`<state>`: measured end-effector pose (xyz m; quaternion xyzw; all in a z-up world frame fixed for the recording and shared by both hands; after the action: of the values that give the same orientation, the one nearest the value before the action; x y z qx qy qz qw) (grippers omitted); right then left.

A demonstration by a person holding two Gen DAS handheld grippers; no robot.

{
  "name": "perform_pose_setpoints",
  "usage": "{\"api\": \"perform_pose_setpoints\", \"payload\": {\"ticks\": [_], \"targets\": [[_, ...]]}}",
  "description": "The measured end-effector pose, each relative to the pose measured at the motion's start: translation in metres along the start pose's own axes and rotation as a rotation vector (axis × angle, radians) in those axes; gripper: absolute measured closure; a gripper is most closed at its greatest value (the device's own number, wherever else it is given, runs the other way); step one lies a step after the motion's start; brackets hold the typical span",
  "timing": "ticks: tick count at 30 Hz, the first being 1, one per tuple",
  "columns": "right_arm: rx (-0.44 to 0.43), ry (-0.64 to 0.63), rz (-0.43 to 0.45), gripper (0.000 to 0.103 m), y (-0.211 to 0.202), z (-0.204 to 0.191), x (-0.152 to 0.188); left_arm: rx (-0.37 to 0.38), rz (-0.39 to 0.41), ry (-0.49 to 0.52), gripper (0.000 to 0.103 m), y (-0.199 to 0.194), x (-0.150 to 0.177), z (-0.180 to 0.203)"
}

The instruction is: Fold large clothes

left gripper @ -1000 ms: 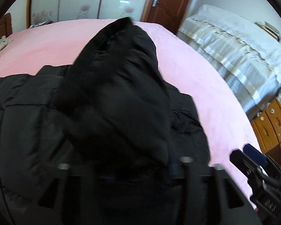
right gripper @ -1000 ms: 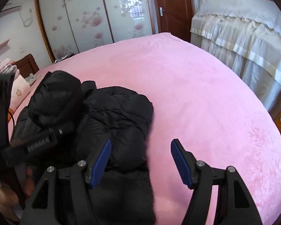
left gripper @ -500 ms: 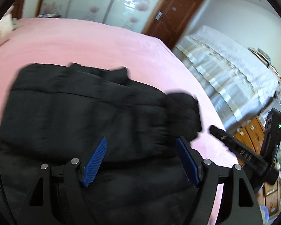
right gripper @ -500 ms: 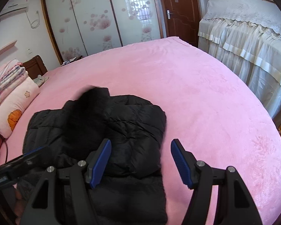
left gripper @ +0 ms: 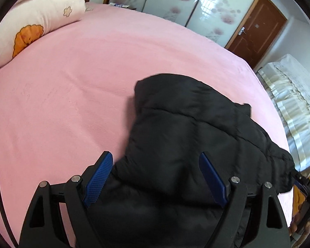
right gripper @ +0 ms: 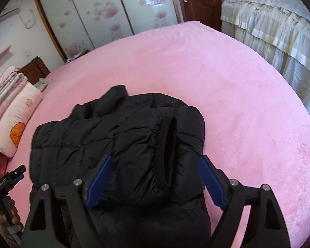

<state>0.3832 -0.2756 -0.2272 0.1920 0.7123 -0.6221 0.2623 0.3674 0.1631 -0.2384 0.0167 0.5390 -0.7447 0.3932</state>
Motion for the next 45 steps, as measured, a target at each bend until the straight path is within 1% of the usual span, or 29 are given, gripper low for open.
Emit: {"api": "perform_pose_setpoints", "payload": {"ticks": [3,5,6,7,8,9,10,11,12,14,15,17,20,22,26,29,30,31,33,34,35,36,37,38,42,45], "targets": [[0.015,0.009,-0.016,0.019,0.013,0.001,-0.002,0.002,-0.005,-0.01,0.019,0.014,-0.016,-0.012],[0.007,0.006,-0.031,0.022,0.022,0.0,-0.002,0.01,-0.02,-0.017,0.019,0.024,-0.024,-0.012],[0.007,-0.001,-0.037,0.034,0.026,-0.002,-0.002,0.013,-0.029,-0.014,0.019,0.031,-0.028,-0.01],[0.002,-0.011,-0.044,0.059,0.03,-0.004,-0.002,0.01,-0.03,-0.007,0.019,0.037,-0.031,-0.007],[-0.014,-0.029,-0.059,0.07,0.036,-0.008,-0.002,0.003,-0.023,0.01,0.019,0.042,-0.032,0.001],[-0.016,-0.046,-0.069,0.078,0.04,-0.012,-0.003,-0.012,-0.015,0.03,0.019,0.047,-0.035,0.007],[0.002,-0.069,-0.064,0.082,0.041,-0.015,-0.004,-0.031,-0.009,0.045,0.019,0.051,-0.037,0.013],[0.034,-0.1,-0.034,0.084,0.037,-0.019,-0.008,-0.062,-0.004,0.062,0.019,0.057,-0.039,0.019],[0.065,-0.13,0.0,0.084,0.033,-0.023,-0.014,-0.1,-0.008,0.077,0.019,0.064,-0.041,0.022],[0.094,-0.149,0.042,0.084,0.029,-0.026,-0.024,-0.161,-0.02,0.09,0.019,0.076,-0.044,0.025],[0.098,-0.148,0.048,0.084,0.03,-0.024,-0.028,-0.177,-0.022,0.091,0.019,0.08,-0.045,0.026],[0.103,-0.137,0.025,0.084,0.042,-0.02,-0.033,-0.211,-0.021,0.099,0.019,0.088,-0.046,0.026],[0.115,-0.128,-0.042,0.082,0.07,-0.014,-0.028,-0.245,-0.01,0.123,0.018,0.099,-0.046,0.025],[0.129,-0.14,-0.06,0.081,0.083,-0.013,-0.022,-0.254,-0.017,0.135,0.018,0.108,-0.045,0.023],[0.141,-0.147,-0.076,0.076,0.095,-0.013,-0.013,-0.241,-0.032,0.112,0.018,0.114,-0.045,0.018],[0.145,-0.15,-0.087,0.074,0.096,-0.014,-0.011,-0.238,-0.029,0.123,0.018,0.112,-0.043,0.018],[0.148,-0.156,-0.092,0.071,0.096,-0.015,-0.012,-0.24,-0.024,0.128,0.018,0.11,-0.043,0.018],[0.149,-0.164,-0.097,0.07,0.094,-0.016,-0.011,-0.243,-0.021,0.129,0.018,0.11,-0.043,0.017],[0.149,-0.168,-0.105,0.069,0.091,-0.016,-0.011,-0.248,-0.015,0.131,0.018,0.099,-0.043,0.017],[0.145,-0.168,-0.105,0.066,0.085,-0.016,-0.011,-0.25,-0.012,0.132,0.018,0.093,-0.043,0.018],[0.147,-0.167,-0.103,0.064,0.08,-0.017,-0.011,-0.249,-0.007,0.135,0.018,0.09,-0.042,0.021],[0.156,-0.166,-0.098,0.058,0.074,-0.016,-0.01,-0.245,0.001,0.141,0.018,0.083,-0.041,0.024],[0.162,-0.166,-0.087,0.055,0.066,-0.016,-0.011,-0.24,0.009,0.147,0.018,0.072,-0.04,0.025],[0.159,-0.166,-0.069,0.053,0.055,-0.016,-0.011,-0.229,0.022,0.157,0.018,0.058,-0.038,0.028],[0.161,-0.183,-0.009,0.052,0.007,-0.022,-0.013,-0.193,0.05,0.193,0.018,0.008,-0.027,0.04],[0.154,-0.203,0.052,0.053,-0.038,-0.031,-0.015,-0.151,0.081,0.221,0.018,-0.045,-0.013,0.05]]}}
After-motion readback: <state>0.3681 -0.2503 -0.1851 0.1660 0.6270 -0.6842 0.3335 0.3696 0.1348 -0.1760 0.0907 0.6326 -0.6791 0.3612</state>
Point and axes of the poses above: each gripper's, at about its wrist camera, not at the fingertips, and y roughly the way its jaws point, z to its right, x to its underside, the point moved 3 cm from there along y, roughly the way its jaws point, and after that the axes turned 12 degrees about -y, right-handed, at the moved point
